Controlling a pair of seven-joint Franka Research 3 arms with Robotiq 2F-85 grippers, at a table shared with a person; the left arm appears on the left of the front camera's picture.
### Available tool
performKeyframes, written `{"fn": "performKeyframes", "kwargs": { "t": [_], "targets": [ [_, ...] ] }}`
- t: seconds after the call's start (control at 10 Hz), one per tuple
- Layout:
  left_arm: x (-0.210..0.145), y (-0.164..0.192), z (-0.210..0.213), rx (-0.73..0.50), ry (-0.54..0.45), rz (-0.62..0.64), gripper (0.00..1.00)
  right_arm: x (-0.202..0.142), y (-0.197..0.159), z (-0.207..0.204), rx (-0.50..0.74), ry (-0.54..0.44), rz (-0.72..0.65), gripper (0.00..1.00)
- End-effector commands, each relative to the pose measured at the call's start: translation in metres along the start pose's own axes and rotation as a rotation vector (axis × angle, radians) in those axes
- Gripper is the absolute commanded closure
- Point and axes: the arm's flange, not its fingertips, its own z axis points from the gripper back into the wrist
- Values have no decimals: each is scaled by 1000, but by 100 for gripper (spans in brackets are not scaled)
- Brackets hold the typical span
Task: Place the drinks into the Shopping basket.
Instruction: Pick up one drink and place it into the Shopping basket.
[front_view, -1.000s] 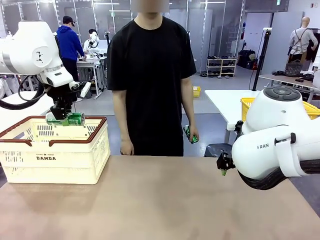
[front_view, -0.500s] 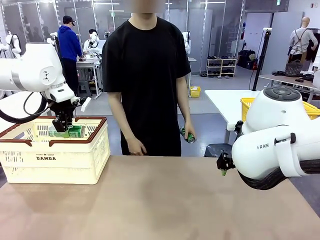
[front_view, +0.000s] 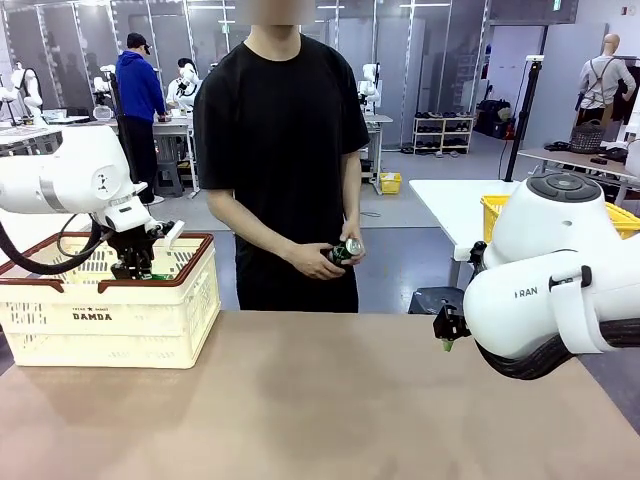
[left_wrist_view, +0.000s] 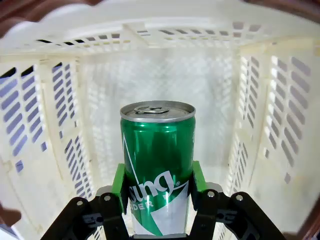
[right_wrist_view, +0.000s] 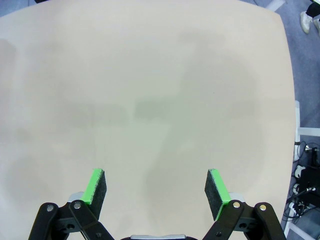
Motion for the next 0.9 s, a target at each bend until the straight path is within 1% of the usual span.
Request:
{"fn": "performKeyframes", "kwargs": {
  "t": [0.0, 0.3, 0.8],
  "targets": [
    [-2, 13, -5, -4, -38, -22, 42, 0, 0, -1, 1, -2, -1, 0],
    [3, 10, -26, -60, 4, -37, 42, 0, 0, -1, 1, -2, -1, 0],
    [-11, 11, -63, -109, -48, -23, 42, 0, 0, -1, 1, -2, -1, 0]
  ]
}}
